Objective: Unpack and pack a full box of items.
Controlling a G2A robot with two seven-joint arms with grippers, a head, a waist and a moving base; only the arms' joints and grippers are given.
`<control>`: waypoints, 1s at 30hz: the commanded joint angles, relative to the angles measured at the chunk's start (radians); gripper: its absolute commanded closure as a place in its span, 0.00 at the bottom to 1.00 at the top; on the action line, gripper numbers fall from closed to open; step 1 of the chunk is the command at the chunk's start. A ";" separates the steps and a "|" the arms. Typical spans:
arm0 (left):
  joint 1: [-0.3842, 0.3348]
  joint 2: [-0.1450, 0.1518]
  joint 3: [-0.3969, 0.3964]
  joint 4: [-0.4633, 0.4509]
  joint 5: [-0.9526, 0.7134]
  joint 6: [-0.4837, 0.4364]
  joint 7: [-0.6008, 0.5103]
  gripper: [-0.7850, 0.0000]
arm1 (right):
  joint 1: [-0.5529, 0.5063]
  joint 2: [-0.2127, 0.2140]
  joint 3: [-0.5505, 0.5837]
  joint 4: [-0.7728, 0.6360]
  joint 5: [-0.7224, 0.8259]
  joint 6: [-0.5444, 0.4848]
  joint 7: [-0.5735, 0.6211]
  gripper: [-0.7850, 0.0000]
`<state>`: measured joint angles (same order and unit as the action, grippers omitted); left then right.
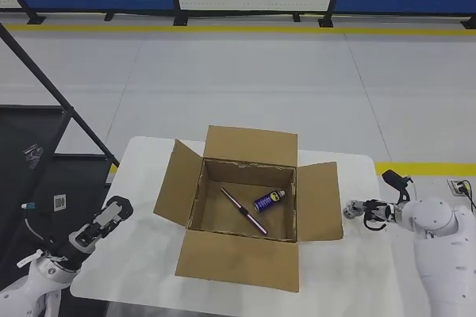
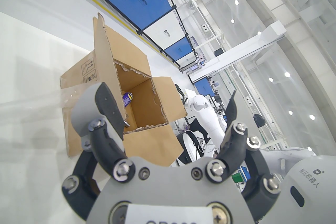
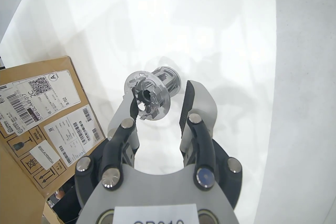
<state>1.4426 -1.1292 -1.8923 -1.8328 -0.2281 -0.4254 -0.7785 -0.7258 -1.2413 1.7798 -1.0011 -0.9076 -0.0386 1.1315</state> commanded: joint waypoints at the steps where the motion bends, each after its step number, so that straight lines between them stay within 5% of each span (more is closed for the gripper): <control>1: 0.000 0.000 0.000 0.000 0.000 0.000 0.000 0.00 | -0.014 0.003 0.002 -0.043 -0.007 0.018 -0.030 0.50; 3: 0.000 0.000 0.000 0.000 0.000 0.000 0.000 0.00 | -0.045 0.004 0.006 -0.131 -0.007 0.056 -0.078 0.38; 5: 0.000 0.000 0.000 0.000 0.000 0.000 0.000 0.00 | -0.093 0.002 0.006 -0.263 -0.011 0.114 -0.130 0.00; 10: 0.000 0.000 0.000 0.000 0.000 0.000 0.000 0.00 | -0.249 -0.013 -0.078 -0.665 0.010 0.197 -0.203 0.00; 15: 0.000 0.000 0.000 0.000 0.000 0.000 0.000 0.00 | -0.257 -0.023 -0.272 -0.851 -0.111 0.240 -0.196 0.00; 21: 0.000 0.000 0.000 0.000 0.000 0.000 0.000 0.00 | -0.095 -0.054 -0.562 -0.799 -0.217 0.261 -0.173 0.00; 30: 0.000 0.000 0.000 0.000 0.000 0.000 0.000 0.00 | 0.195 -0.146 -0.898 -0.379 -0.157 0.309 -0.069 0.00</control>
<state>1.4426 -1.1291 -1.8923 -1.8329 -0.2281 -0.4254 -0.7785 -0.5538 -1.3785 0.9087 -1.4358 -1.0751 0.2615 1.0552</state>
